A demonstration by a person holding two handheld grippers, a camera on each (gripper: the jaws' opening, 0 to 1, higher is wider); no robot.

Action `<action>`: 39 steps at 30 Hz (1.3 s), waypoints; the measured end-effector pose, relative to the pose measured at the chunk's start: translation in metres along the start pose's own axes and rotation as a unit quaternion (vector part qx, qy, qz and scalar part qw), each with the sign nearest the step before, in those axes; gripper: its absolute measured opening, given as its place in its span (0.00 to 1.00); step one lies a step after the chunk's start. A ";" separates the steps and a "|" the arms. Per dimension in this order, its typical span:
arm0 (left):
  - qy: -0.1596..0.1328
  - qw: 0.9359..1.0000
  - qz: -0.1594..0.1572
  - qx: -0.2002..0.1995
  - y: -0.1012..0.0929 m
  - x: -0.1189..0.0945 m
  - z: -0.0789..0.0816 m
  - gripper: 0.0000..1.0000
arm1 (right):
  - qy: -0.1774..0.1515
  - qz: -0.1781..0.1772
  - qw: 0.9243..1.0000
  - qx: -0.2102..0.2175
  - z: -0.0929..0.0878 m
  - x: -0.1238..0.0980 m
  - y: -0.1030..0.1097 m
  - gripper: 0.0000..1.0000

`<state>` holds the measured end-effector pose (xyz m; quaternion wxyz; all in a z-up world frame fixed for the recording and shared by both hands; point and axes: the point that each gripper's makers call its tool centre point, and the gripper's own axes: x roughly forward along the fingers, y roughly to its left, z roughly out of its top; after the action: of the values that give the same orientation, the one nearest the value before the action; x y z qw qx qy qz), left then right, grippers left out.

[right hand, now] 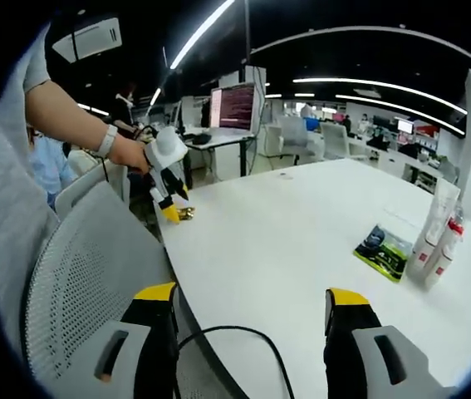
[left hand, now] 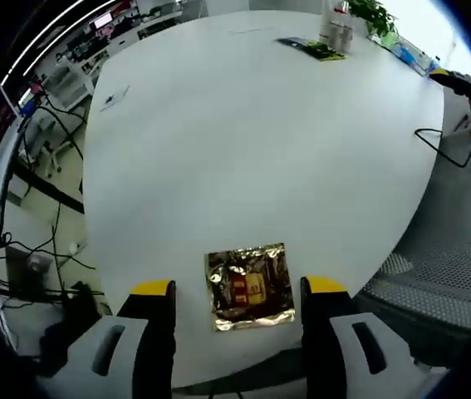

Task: Arrange the skincare products in the storage area until every visible bottle or jar stands upright without overlapping.

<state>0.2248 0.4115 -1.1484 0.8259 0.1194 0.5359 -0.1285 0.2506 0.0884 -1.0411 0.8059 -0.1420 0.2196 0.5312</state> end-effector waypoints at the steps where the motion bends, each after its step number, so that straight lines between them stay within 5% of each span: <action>1: 0.001 1.000 -0.001 -0.001 0.001 0.001 0.000 0.56 | 0.001 0.000 1.000 0.001 0.000 0.000 0.000 0.72; 5: 0.008 0.999 -0.028 -0.023 -0.006 0.003 -0.001 0.50 | 0.006 -0.003 1.000 -0.001 -0.002 0.001 -0.001 0.71; 11: -0.002 0.999 -0.025 -0.021 -0.009 0.002 -0.001 0.47 | 0.003 -0.007 1.000 0.001 -0.001 0.000 -0.003 0.71; 14: -0.003 0.999 -0.022 -0.031 -0.009 0.002 -0.001 0.34 | 0.002 -0.007 1.000 -0.001 -0.001 0.000 -0.003 0.71; 23: -0.002 0.999 -0.016 -0.036 -0.016 0.003 -0.003 0.29 | -0.003 -0.008 1.000 -0.008 0.002 -0.001 -0.002 0.70; 25: -0.001 0.999 -0.021 -0.025 -0.023 0.003 -0.001 0.23 | -0.005 -0.007 1.000 -0.009 0.003 -0.002 -0.002 0.70; 28: 0.014 1.000 -0.022 -0.001 -0.028 0.004 -0.004 0.00 | -0.005 -0.007 1.000 -0.010 0.003 -0.002 -0.002 0.69; 35: 0.006 1.000 -0.023 0.001 -0.036 0.003 0.004 0.00 | 0.002 -0.006 1.000 -0.007 0.000 -0.001 -0.001 0.69; 39: -0.041 0.999 -0.021 -0.026 -0.051 -0.008 0.029 0.00 | 0.009 0.005 1.000 -0.008 -0.002 0.002 0.004 0.69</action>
<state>0.2292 0.3541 -1.1330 0.8472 0.0815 0.5068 -0.1370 0.2472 0.0902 -1.0441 0.8002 -0.1519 0.2235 0.5354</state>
